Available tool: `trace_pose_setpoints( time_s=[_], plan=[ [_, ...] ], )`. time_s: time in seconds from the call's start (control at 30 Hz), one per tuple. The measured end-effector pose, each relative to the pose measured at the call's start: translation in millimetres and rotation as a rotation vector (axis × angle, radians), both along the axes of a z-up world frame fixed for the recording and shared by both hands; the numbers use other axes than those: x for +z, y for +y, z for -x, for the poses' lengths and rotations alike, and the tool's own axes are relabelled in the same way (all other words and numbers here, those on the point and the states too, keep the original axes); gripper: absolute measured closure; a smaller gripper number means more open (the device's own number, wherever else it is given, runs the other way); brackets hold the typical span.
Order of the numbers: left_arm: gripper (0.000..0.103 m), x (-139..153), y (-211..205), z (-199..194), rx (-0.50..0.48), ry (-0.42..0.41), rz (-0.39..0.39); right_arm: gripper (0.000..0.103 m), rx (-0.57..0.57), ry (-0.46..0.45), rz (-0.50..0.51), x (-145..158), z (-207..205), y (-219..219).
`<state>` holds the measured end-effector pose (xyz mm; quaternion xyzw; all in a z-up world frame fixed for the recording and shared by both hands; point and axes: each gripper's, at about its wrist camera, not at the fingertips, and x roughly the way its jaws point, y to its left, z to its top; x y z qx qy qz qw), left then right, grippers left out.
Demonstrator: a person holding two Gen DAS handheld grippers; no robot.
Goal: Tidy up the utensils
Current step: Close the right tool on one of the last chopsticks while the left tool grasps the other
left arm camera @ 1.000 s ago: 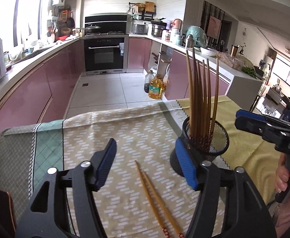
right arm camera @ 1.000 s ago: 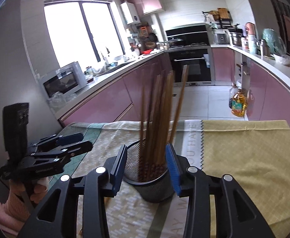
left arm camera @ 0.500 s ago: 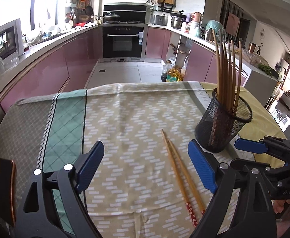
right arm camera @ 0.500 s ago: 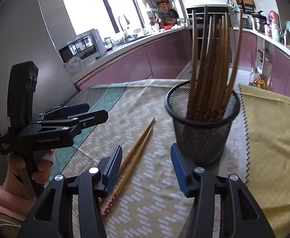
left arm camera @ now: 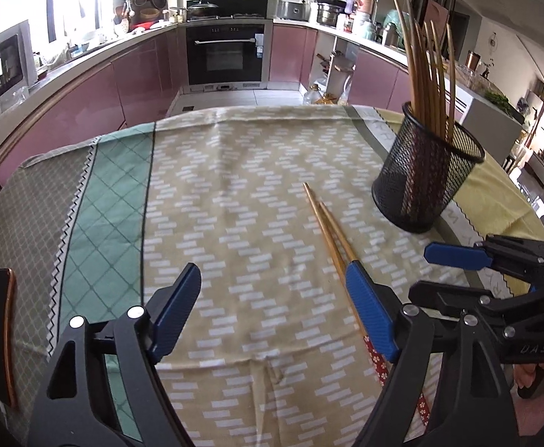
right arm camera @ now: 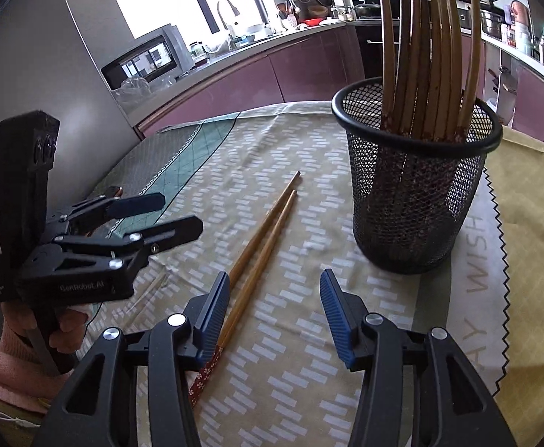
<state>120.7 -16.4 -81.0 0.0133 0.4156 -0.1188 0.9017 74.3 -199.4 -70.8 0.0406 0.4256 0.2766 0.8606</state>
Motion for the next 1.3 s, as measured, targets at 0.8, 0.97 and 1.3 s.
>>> trace_pose_setpoints(
  time_s=[0.8, 0.97, 1.3],
  plan=[
    [0.048, -26.1, -34.9, 1.7, -0.075, 0.075, -0.071, 0.055, -0.036, 0.035, -0.003, -6.3, -5.3, -13.3],
    [0.059, -25.3, -29.3, 2.7, -0.058, 0.077, -0.061, 0.057, -0.037, 0.047, -0.003, -7.2, -8.4, -10.4],
    [0.081, -25.2, -22.2, 9.5, -0.054, 0.092, -0.010, 0.070, 0.015, 0.060, 0.005, -8.2, -12.5, 11.4]
  ],
)
